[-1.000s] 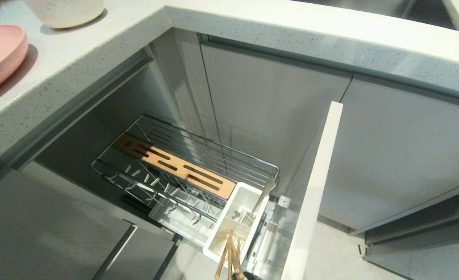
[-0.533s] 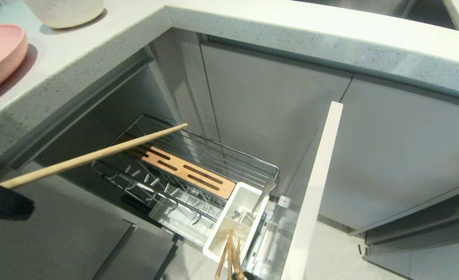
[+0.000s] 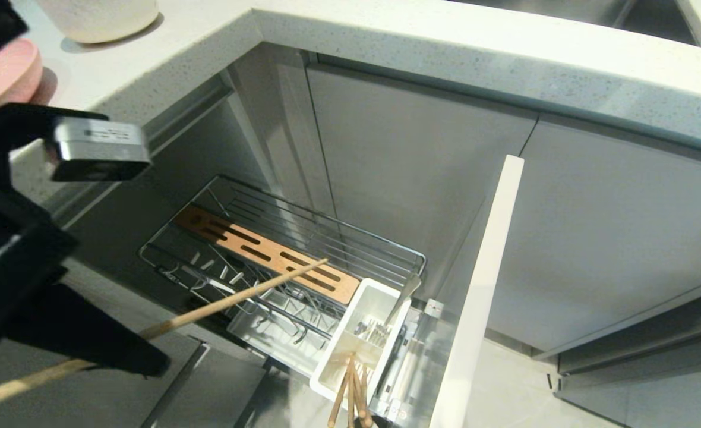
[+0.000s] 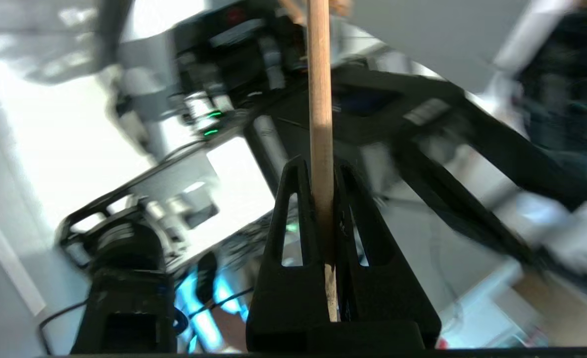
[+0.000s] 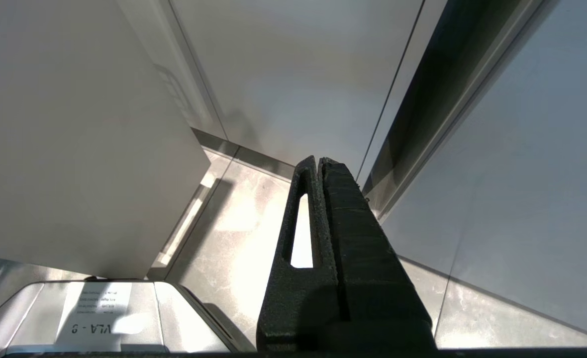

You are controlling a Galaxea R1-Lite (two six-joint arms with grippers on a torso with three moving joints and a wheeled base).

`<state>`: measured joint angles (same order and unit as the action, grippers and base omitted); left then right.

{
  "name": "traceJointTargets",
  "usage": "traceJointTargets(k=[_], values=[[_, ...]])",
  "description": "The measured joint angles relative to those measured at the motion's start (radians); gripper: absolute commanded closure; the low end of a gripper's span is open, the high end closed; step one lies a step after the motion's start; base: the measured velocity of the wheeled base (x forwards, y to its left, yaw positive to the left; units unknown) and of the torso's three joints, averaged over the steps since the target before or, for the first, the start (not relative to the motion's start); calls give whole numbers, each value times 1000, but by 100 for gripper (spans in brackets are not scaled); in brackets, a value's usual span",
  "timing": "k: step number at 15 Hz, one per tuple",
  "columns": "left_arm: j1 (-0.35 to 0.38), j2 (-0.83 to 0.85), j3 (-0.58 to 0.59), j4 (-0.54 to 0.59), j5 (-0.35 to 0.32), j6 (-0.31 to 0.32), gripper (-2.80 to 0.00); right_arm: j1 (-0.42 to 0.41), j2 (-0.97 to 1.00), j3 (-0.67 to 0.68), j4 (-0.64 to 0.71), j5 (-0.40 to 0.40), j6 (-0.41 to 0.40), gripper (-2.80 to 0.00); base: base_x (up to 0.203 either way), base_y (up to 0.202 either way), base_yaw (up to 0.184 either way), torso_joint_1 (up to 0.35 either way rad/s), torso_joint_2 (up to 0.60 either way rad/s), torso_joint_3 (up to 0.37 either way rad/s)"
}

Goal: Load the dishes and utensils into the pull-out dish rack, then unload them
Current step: Pick up the chopsticks and place it in the cupboard

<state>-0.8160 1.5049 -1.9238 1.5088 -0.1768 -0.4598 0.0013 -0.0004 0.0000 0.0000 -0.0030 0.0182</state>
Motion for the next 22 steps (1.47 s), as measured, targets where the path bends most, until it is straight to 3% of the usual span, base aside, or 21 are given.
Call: traceJointTargets(k=[3, 6, 10, 17, 22], values=[[-107, 83, 0, -7, 242, -132, 0, 0, 0, 0, 0, 0, 0, 0, 0, 0, 0, 0, 0, 0], [-151, 140, 10, 2, 405, -145, 0, 0, 0, 0, 0, 0, 0, 0, 0, 0, 0, 0, 0, 0], [-227, 227, 18, -4, 424, -146, 0, 0, 0, 0, 0, 0, 0, 0, 0, 0, 0, 0, 0, 0], [-283, 358, 16, 1, 482, -166, 0, 0, 0, 0, 0, 0, 0, 0, 0, 0, 0, 0, 0, 0], [-325, 367, 16, 9, 614, -264, 0, 0, 0, 0, 0, 0, 0, 0, 0, 0, 0, 0, 0, 0]])
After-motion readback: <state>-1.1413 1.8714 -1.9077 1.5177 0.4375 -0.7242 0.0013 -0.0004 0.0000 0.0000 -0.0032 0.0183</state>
